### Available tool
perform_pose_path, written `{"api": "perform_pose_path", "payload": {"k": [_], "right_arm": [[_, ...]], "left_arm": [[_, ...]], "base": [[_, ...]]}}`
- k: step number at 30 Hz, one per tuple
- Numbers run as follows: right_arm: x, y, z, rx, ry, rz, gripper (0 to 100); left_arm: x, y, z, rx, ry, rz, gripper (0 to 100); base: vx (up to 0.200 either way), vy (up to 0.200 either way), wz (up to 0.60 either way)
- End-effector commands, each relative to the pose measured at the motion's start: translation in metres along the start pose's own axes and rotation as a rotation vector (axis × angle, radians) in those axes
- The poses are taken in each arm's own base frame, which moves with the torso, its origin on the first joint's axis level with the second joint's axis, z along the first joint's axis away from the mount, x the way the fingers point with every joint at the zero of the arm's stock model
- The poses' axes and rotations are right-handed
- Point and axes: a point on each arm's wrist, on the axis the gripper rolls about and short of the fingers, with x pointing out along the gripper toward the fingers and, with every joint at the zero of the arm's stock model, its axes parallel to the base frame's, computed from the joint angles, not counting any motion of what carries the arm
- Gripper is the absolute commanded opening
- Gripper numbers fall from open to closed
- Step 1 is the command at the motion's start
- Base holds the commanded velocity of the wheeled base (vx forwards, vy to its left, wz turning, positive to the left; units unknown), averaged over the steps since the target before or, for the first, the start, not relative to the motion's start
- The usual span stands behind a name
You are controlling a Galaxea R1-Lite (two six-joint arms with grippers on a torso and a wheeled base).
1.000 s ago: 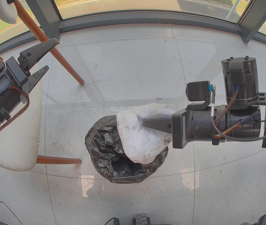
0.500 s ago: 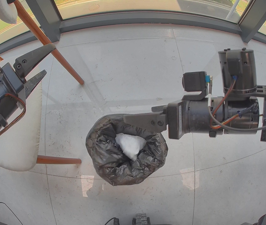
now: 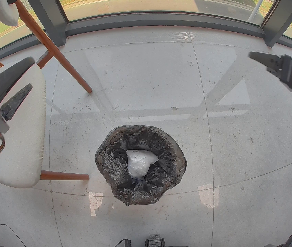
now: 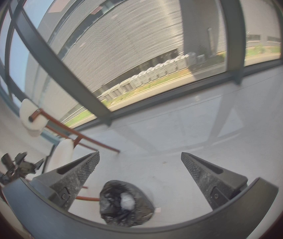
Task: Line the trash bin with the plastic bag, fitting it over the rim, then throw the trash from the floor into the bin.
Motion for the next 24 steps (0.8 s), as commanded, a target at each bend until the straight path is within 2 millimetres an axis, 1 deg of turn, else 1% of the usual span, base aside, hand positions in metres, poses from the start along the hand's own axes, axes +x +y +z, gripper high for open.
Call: {"api": "perform_pose_path", "payload": {"k": [1, 3, 4, 5, 6, 8, 9, 10, 11, 12, 13, 15, 16, 17, 18, 19, 20, 21, 22, 23, 24], "right_arm": [[-0.153, -0.028, -0.047, -0.044, -0.230, -0.331, 100], [-0.180, -0.025, -0.082, -0.105, -0.243, -0.341, 100], [-0.190, -0.024, -0.097, -0.136, -0.248, -0.341, 100], [-0.193, -0.024, -0.102, -0.146, -0.251, -0.339, 100], [-0.209, -0.024, -0.129, -0.217, -0.267, -0.331, 100], [-0.222, -0.026, -0.156, -0.295, -0.281, -0.321, 100], [-0.225, -0.026, -0.163, -0.317, -0.289, -0.313, 100], [-0.232, -0.027, -0.176, -0.344, -0.299, -0.293, 100], [-0.236, -0.028, -0.182, -0.352, -0.300, -0.286, 100], [-0.240, -0.030, -0.192, -0.354, -0.293, -0.287, 100], [-0.240, -0.030, -0.192, -0.354, -0.293, -0.287, 100], [-0.239, -0.034, -0.209, -0.331, -0.254, -0.344, 100], [-0.239, -0.035, -0.211, -0.330, -0.252, -0.349, 100], [-0.230, -0.047, -0.234, -0.312, -0.185, -0.428, 100], [-0.225, -0.053, -0.245, -0.316, -0.150, -0.467, 100], [-0.225, -0.054, -0.246, -0.312, -0.167, -0.490, 100], [-0.225, -0.054, -0.245, -0.303, -0.180, -0.500, 100], [-0.225, -0.054, -0.245, -0.299, -0.179, -0.493, 100], [-0.225, -0.054, -0.245, -0.299, -0.179, -0.493, 100], [-0.225, -0.054, -0.246, -0.280, -0.179, -0.492, 100], [-0.225, -0.054, -0.246, -0.280, -0.179, -0.492, 100]], "left_arm": [[-0.084, -0.005, -0.024, 0.058, 0.006, -0.089, 100], [-0.094, -0.002, -0.032, 0.107, 0.012, -0.085, 100], [-0.099, 0.000, -0.036, 0.133, 0.013, -0.083, 100], [-0.101, 0.000, -0.037, 0.141, 0.014, -0.082, 100], [-0.111, 0.004, -0.046, 0.191, 0.027, -0.073, 100], [-0.121, 0.008, -0.054, 0.246, 0.041, -0.050, 100], [-0.124, 0.009, -0.056, 0.268, 0.042, -0.035, 100], [-0.132, 0.009, -0.058, 0.323, 0.035, 0.006, 100], [-0.137, 0.010, -0.060, 0.351, 0.035, 0.032, 100], [-0.146, 0.012, -0.064, 0.395, 0.042, 0.072, 100], [-0.146, 0.012, -0.064, 0.395, 0.042, 0.072, 100], [-0.169, 0.020, -0.080, 0.463, 0.091, 0.199, 100], [-0.171, 0.021, -0.082, 0.467, 0.096, 0.207, 100], [-0.197, 0.031, -0.100, 0.524, 0.128, 0.332, 100], [-0.209, 0.034, -0.108, 0.547, 0.129, 0.368, 100], [-0.215, 0.038, -0.114, 0.564, 0.156, 0.397, 100], [-0.219, 0.044, -0.122, 0.592, 0.236, 0.473, 100], [-0.219, 0.047, -0.123, 0.612, 0.237, 0.523, 100], [-0.219, 0.047, -0.123, 0.616, 0.233, 0.531, 100], [-0.219, 0.049, -0.122, 0.637, 0.197, 0.602, 100], [-0.219, 0.049, -0.122, 0.637, 0.197, 0.602, 100]], "base": [[0.000, 0.000, 0.00], [0.000, 0.000, 0.00], [0.000, 0.000, 0.00], [0.000, 0.000, 0.00], [0.000, 0.000, 0.00], [0.000, 0.000, 0.00], [0.000, 0.000, 0.00], [0.000, 0.000, 0.00], [0.000, 0.000, 0.00], [0.000, 0.000, 0.00], [0.000, 0.000, 0.00], [0.000, 0.000, 0.00], [0.000, 0.000, 0.00], [0.000, 0.000, 0.00], [0.000, 0.000, 0.00], [0.000, 0.000, 0.00], [0.000, 0.000, 0.00], [0.000, 0.000, 0.00], [0.000, 0.000, 0.00], [0.000, 0.000, 0.00], [0.000, 0.000, 0.00]]}}
